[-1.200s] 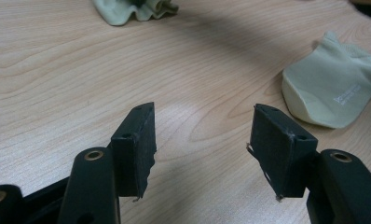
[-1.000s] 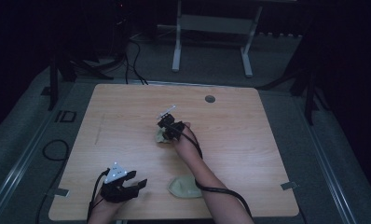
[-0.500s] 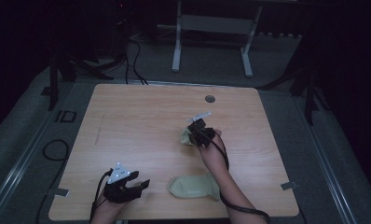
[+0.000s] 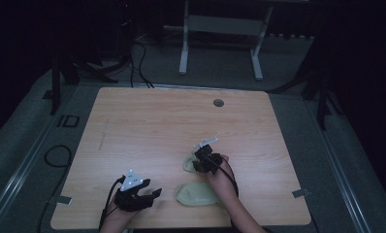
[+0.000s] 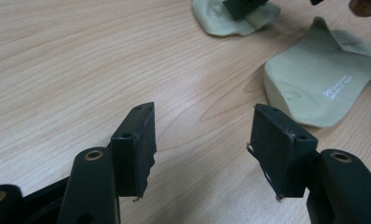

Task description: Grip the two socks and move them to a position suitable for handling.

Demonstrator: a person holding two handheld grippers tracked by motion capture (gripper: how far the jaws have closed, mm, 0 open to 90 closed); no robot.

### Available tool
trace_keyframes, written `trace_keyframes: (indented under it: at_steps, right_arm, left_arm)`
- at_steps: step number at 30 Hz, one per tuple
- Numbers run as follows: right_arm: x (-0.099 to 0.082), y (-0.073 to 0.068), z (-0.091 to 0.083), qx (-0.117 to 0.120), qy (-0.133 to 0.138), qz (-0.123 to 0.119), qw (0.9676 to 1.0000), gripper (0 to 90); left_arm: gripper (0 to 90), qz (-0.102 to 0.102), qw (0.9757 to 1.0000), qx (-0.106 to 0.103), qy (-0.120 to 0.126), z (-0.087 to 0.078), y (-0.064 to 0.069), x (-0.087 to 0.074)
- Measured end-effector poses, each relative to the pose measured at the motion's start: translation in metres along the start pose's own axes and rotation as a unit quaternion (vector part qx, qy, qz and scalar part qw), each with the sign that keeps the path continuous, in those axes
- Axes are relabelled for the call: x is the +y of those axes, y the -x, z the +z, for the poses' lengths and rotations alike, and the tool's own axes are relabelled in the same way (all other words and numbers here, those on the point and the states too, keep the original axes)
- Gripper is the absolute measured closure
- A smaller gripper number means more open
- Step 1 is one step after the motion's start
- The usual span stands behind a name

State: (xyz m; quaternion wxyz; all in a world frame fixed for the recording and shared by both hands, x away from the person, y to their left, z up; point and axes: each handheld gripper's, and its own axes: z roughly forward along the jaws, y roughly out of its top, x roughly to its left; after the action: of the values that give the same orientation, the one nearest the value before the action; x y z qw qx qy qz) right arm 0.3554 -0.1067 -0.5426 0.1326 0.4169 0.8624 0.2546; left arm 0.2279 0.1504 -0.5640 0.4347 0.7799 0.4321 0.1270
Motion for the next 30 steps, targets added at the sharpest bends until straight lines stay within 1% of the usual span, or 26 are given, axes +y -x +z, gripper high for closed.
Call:
trace_keyframes:
  at_steps: [2, 3, 4, 5, 6, 7, 8, 9, 11, 13, 14, 15, 16, 17, 18, 19, 20, 21, 22, 23, 24, 25, 26, 27, 30]
  right_arm:
    - [0.001, 0.002, -0.007, 0.009, 0.009, 0.0, 0.9999, 62.5]
    - [0.001, 0.002, -0.007, 0.009, 0.009, 0.0, 0.9999, 62.5]
    - [0.003, 0.004, -0.012, 0.01, 0.014, -0.003, 0.9998, 61.3]
    - [0.007, 0.009, -0.023, 0.009, 0.031, -0.016, 0.9993, 57.3]
    - [0.009, 0.012, -0.028, 0.008, 0.038, -0.024, 0.999, 57.3]
    - [0.009, 0.012, -0.028, 0.008, 0.038, -0.024, 0.999, 57.3]
    - [0.013, 0.019, -0.035, 0.014, 0.049, -0.037, 0.998, 58.1]
    - [0.015, 0.023, -0.037, 0.014, 0.049, -0.037, 0.998, 59.1]
    - [0.019, 0.029, -0.04, 0.024, 0.053, -0.042, 0.9974, 60.1]
    - [0.022, 0.035, -0.038, 0.023, 0.046, -0.04, 0.9979, 61.5]
    - [0.024, 0.037, -0.036, 0.026, 0.041, -0.038, 0.9981, 61.5]
    - [0.025, 0.039, -0.034, 0.027, 0.037, -0.037, 0.9982, 62.4]
    - [0.025, 0.04, -0.031, 0.034, 0.033, -0.034, 0.9983, 62.8]
    - [0.025, 0.04, -0.031, 0.034, 0.033, -0.034, 0.9983, 62.8]
    - [0.024, 0.041, -0.025, 0.047, 0.027, -0.033, 0.998, 63.0]
    - [0.023, 0.04, -0.022, 0.046, 0.023, -0.035, 0.9981, 63.9]
    - [0.023, 0.04, -0.022, 0.046, 0.023, -0.035, 0.9981, 63.9]
    - [0.02, 0.04, -0.015, 0.049, 0.015, -0.035, 0.9981, 63.8]
    - [0.018, 0.039, -0.011, 0.049, 0.009, -0.033, 0.9982, 63.8]
    - [0.016, 0.039, -0.008, 0.048, 0.006, -0.032, 0.9983, 63.8]
    - [0.014, 0.039, -0.005, 0.05, 0.003, -0.03, 0.9983, 63.9]
    - [0.011, 0.039, -0.002, 0.05, 0.001, -0.03, 0.9983, 64.2]
    - [0.009, 0.039, 0.0, 0.048, -0.004, -0.03, 0.9984, 64.2]
    - [0.007, 0.039, 0.002, 0.046, -0.008, -0.032, 0.9984, 64.8]
    - [0.002, 0.04, 0.003, 0.049, 0.0, -0.024, 0.9985, 65.5]
  left_arm:
    - [40.6, 0.001, 1.0, -0.002, 0.001, 0.002, -0.001, 0.002]
    - [40.6, 0.001, 1.0, -0.002, 0.001, 0.002, -0.001, 0.002]
    - [40.6, 0.002, 1.0, -0.004, -0.001, 0.004, -0.001, 0.003]
    - [40.6, 0.002, 1.0, -0.005, -0.005, 0.007, -0.003, 0.007]
    - [40.5, 0.004, 0.9999, -0.005, -0.008, 0.01, -0.004, 0.009]
    - [40.5, 0.004, 0.9999, -0.005, -0.008, 0.01, -0.004, 0.009]
    - [40.5, 0.005, 0.9999, -0.005, -0.013, 0.014, -0.005, 0.014]
    - [40.5, 0.005, 0.9998, -0.008, -0.016, 0.017, -0.006, 0.018]
    - [40.4, 0.005, 0.9997, -0.013, -0.017, 0.022, -0.008, 0.026]
    - [38.9, 0.004, 0.9997, -0.018, -0.019, 0.029, -0.008, 0.037]
    - [38.9, 0.004, 0.9997, -0.018, -0.019, 0.029, -0.008, 0.037]
    - [38.9, 0.01, 0.9996, -0.02, -0.017, 0.037, -0.007, 0.049]
    - [38.8, 0.011, 0.9995, -0.022, -0.018, 0.042, -0.006, 0.055]
    - [38.8, 0.011, 0.9995, -0.022, -0.018, 0.042, -0.006, 0.055]
    - [38.9, 0.016, 0.9994, -0.024, -0.018, 0.052, -0.004, 0.066]
    - [38.8, 0.016, 0.9994, -0.024, -0.018, 0.052, -0.004, 0.066]
    - [38.8, 0.021, 0.9993, -0.023, -0.02, 0.058, -0.003, 0.071]
    - [38.8, 0.031, 0.9989, -0.023, -0.029, 0.07, 0.0, 0.079]
    - [38.9, 0.031, 0.9989, -0.023, -0.029, 0.07, 0.0, 0.079]
    - [38.9, 0.037, 0.9986, -0.018, -0.034, 0.076, 0.001, 0.082]
    - [38.9, 0.045, 0.9979, -0.016, -0.044, 0.087, 0.003, 0.086]
    - [38.9, 0.045, 0.9979, -0.016, -0.044, 0.087, 0.003, 0.086]
    - [38.9, 0.054, 0.997, -0.014, -0.053, 0.097, 0.005, 0.088]
    - [38.9, 0.059, 0.9965, -0.016, -0.058, 0.1, 0.005, 0.089]
    - [39.6, 0.063, 0.9954, -0.009, -0.071, 0.11, 0.006, 0.091]
